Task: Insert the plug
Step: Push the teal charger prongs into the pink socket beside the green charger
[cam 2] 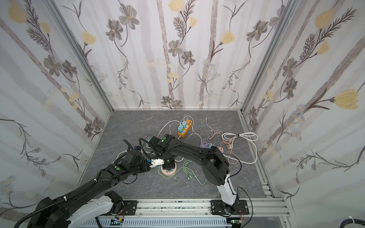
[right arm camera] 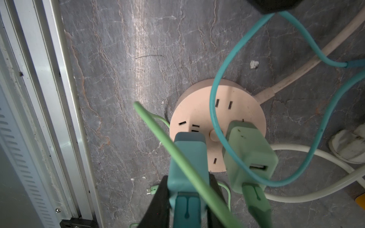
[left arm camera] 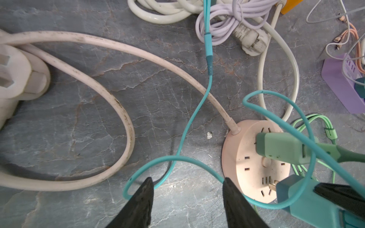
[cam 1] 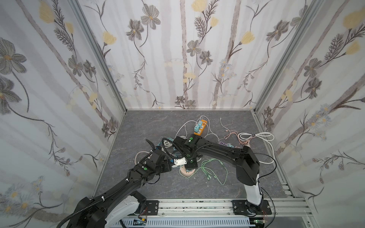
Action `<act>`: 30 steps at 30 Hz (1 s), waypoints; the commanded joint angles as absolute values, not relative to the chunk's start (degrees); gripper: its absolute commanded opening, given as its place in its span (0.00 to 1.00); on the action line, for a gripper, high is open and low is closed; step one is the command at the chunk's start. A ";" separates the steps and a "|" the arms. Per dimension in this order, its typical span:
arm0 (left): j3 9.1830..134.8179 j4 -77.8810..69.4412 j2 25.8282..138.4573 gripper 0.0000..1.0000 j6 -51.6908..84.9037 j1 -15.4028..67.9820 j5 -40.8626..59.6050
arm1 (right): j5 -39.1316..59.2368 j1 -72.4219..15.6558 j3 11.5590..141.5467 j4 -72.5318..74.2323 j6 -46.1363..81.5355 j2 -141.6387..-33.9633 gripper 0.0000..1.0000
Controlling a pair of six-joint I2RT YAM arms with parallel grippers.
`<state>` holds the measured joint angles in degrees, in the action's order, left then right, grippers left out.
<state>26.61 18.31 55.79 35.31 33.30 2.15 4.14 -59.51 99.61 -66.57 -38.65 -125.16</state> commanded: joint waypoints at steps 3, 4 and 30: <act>26.43 18.79 55.81 0.58 36.36 32.97 0.53 | 5.18 -59.67 100.96 -65.92 -39.99 -126.38 0.00; 26.35 18.60 55.81 0.58 36.39 32.94 0.53 | 5.26 -59.68 101.05 -65.92 -40.04 -126.55 0.00; 25.71 24.59 48.18 0.70 39.35 31.95 -8.35 | 0.07 -62.22 94.08 -66.86 -33.91 -134.60 0.00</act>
